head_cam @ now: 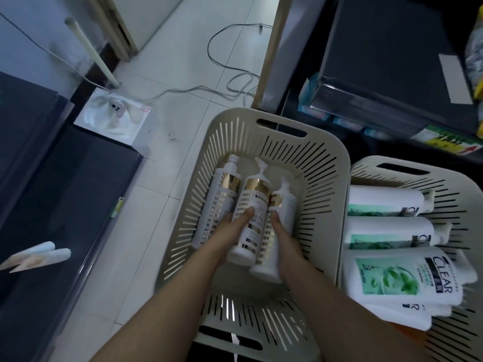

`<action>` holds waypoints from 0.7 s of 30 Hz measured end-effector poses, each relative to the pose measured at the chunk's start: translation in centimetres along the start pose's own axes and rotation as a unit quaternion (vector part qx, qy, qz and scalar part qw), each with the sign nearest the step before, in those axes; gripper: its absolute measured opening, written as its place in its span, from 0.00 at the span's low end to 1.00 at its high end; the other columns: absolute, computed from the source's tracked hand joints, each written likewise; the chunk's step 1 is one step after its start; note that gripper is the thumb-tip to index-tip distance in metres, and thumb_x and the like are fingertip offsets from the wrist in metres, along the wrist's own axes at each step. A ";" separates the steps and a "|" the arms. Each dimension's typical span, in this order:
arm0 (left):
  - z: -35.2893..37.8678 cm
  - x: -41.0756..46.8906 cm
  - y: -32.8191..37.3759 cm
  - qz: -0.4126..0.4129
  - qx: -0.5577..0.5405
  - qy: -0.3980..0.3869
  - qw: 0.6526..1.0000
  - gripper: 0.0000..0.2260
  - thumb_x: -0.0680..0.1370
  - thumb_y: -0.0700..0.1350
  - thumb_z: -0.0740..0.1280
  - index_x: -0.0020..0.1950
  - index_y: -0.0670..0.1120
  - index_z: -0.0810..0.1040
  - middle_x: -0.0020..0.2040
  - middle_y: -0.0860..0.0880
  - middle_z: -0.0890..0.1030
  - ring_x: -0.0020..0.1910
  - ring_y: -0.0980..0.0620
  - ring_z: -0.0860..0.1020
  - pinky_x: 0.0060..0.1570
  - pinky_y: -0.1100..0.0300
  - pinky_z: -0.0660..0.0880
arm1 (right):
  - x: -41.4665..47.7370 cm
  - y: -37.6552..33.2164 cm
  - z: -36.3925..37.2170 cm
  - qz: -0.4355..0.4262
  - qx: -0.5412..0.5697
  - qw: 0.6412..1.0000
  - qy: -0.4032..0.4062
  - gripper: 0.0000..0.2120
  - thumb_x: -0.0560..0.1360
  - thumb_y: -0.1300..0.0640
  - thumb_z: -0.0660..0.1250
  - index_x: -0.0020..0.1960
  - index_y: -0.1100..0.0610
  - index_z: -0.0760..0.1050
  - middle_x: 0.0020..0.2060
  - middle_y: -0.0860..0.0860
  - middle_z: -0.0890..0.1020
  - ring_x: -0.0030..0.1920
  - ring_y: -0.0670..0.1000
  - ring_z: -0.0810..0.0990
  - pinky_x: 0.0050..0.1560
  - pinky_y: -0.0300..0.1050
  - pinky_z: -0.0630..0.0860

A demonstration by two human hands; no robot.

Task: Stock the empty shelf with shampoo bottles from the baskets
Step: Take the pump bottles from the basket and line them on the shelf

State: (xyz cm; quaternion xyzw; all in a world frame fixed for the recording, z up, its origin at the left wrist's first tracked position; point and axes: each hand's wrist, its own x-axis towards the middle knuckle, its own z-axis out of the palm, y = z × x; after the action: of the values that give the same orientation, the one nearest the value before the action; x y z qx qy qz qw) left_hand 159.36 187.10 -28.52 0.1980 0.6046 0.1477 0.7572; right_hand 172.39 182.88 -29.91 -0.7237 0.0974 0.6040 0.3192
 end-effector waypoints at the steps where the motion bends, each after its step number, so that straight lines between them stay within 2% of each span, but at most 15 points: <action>1: -0.3 -0.3 0.6 -0.011 -0.004 -0.018 1.000 0.25 0.74 0.57 0.70 0.66 0.46 0.73 0.55 0.44 0.83 0.50 0.44 0.84 0.48 0.50 0.81 | -0.4 0.1 0.1 0.004 0.006 1.000 -0.009 0.37 0.55 0.37 0.79 0.56 0.59 0.79 0.46 0.59 0.86 0.46 0.61 0.86 0.53 0.65 0.81; 3: -0.8 -1.1 1.5 -0.035 -0.011 -0.062 0.997 0.27 0.72 0.57 0.72 0.66 0.45 0.74 0.55 0.42 0.84 0.52 0.42 0.83 0.56 0.44 0.79 | -1.1 0.1 0.2 0.014 0.018 0.999 -0.029 0.39 0.54 0.39 0.80 0.58 0.60 0.79 0.48 0.60 0.86 0.49 0.62 0.86 0.53 0.65 0.80; 5: -1.3 -2.2 2.0 -0.045 -0.027 -0.093 0.994 0.27 0.71 0.55 0.74 0.65 0.44 0.74 0.55 0.40 0.84 0.54 0.39 0.82 0.60 0.40 0.76 | -1.9 0.2 0.1 0.028 0.031 0.997 -0.060 0.35 0.60 0.41 0.79 0.59 0.60 0.78 0.49 0.61 0.86 0.50 0.63 0.85 0.53 0.63 0.81; 8: -1.5 -4.1 2.3 -0.053 -0.041 -0.098 0.993 0.24 0.71 0.50 0.74 0.64 0.42 0.75 0.55 0.38 0.83 0.56 0.37 0.81 0.60 0.38 0.74 | -3.4 -0.4 -0.3 0.048 0.059 0.992 -0.097 0.26 0.66 0.46 0.76 0.59 0.61 0.79 0.45 0.61 0.86 0.43 0.61 0.85 0.50 0.58 0.81; 11: -1.9 -6.3 2.4 -0.042 -0.036 -0.094 0.994 0.24 0.71 0.48 0.75 0.63 0.41 0.74 0.57 0.36 0.82 0.57 0.35 0.79 0.60 0.36 0.74 | -5.2 -0.8 -0.9 0.055 0.095 0.985 -0.136 0.30 0.65 0.48 0.76 0.63 0.61 0.78 0.49 0.63 0.85 0.45 0.62 0.84 0.50 0.59 0.80; 14: -2.6 -8.2 2.0 -0.019 -0.059 -0.103 0.993 0.34 0.64 0.48 0.78 0.66 0.42 0.72 0.57 0.36 0.82 0.54 0.36 0.81 0.56 0.40 0.77 | -6.9 -1.1 -1.4 0.040 0.098 0.979 -0.172 0.31 0.66 0.48 0.75 0.65 0.62 0.76 0.57 0.65 0.82 0.54 0.64 0.82 0.56 0.64 0.77; 16: -3.1 -9.8 1.7 0.001 -0.075 -0.107 0.991 0.37 0.61 0.46 0.79 0.67 0.42 0.71 0.58 0.35 0.81 0.52 0.37 0.81 0.52 0.42 0.78 | -8.2 -1.4 -1.7 0.030 0.078 0.977 -0.196 0.35 0.63 0.47 0.77 0.65 0.62 0.76 0.60 0.65 0.81 0.58 0.65 0.79 0.62 0.67 0.74; 18: -3.2 -11.8 1.6 0.026 -0.078 -0.116 0.990 0.34 0.62 0.44 0.77 0.66 0.42 0.72 0.56 0.36 0.82 0.51 0.37 0.82 0.48 0.43 0.79 | -9.3 -1.8 -1.8 0.006 0.047 0.974 -0.221 0.42 0.55 0.46 0.82 0.65 0.61 0.76 0.61 0.66 0.80 0.60 0.66 0.78 0.65 0.70 0.70; 21: -3.2 -14.7 2.0 0.071 -0.076 -0.113 0.988 0.29 0.63 0.41 0.73 0.63 0.42 0.72 0.49 0.40 0.84 0.45 0.40 0.84 0.41 0.48 0.81 | -11.3 -2.5 -1.6 -0.054 0.004 0.971 -0.232 0.46 0.51 0.44 0.83 0.64 0.62 0.76 0.58 0.66 0.81 0.57 0.67 0.80 0.62 0.71 0.72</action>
State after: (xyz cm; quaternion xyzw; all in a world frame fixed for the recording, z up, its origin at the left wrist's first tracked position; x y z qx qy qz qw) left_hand 152.97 182.42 -15.53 0.1976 0.4864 0.2234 0.8213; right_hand 172.18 181.15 -18.40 -0.5670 -0.0160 0.7366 0.3684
